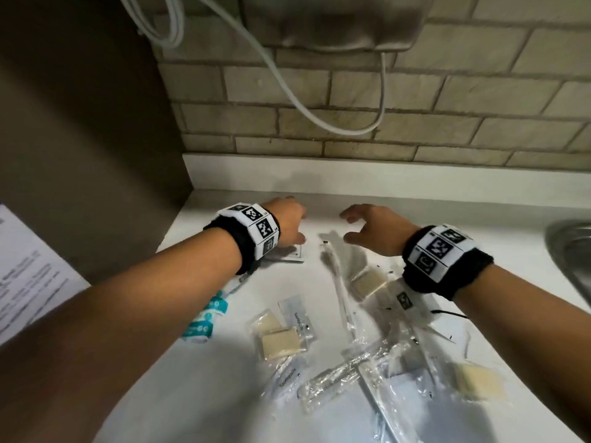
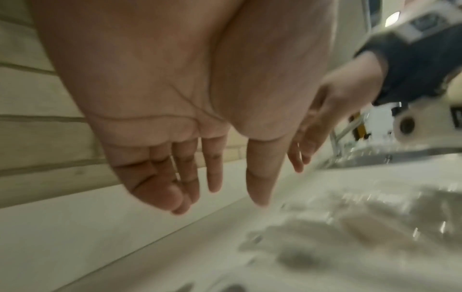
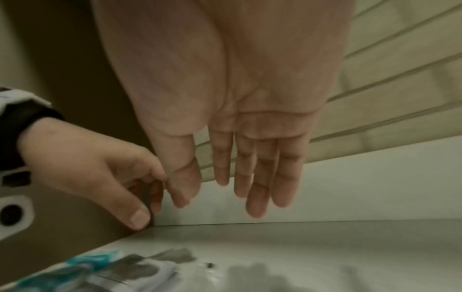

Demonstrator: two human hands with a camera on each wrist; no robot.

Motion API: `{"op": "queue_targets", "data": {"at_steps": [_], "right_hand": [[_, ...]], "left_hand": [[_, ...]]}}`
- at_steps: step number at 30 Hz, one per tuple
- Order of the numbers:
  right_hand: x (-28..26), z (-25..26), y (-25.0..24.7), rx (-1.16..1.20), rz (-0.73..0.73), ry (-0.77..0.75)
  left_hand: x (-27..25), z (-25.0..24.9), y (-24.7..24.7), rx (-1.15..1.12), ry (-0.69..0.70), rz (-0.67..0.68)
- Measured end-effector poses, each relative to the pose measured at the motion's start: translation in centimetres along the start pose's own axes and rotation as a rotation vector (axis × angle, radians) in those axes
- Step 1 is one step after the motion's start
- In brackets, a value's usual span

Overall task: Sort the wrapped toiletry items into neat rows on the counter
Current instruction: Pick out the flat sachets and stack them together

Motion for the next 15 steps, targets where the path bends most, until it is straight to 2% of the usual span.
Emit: {"op": "queue_targets", "data": {"at_steps": [3, 5, 7, 10, 15], "right_hand": [[-3.1, -4.5, -1.2, -0.103, 0.062, 0.110], [-4.5, -6.9, -0.9, -0.181, 0.137, 0.166], [-5.6, -9.0, -0.2, -0.220, 0.190, 0.194], [-6.4, -11.1, 0.7, -0.205, 0.215, 0.202], [-6.5, -11.9, 1.4, -0.244, 0.156, 0.174]], "left_hand": [[0.2, -4.8, -0.6, -0.148, 0.141, -0.015], [0.1, -8.2, 0.3, -0.201, 0.167, 0.028], [0.3, -10.8, 1.9, -0.187, 0.127, 0.093], [0.6, -12.8, 4.0, -0.033, 0.049, 0.151], [-0.1, -14.2, 4.3, -0.004, -0.023, 0.126]]}}
Point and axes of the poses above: each hand's wrist, its own x-axis towards the middle knuckle, its own y-axis out of the palm, z = x × y, the point moved 1 cm from there along x, towards the middle knuckle, and after that the axes turned 2 degrees about -y, right-handed, at the moved point
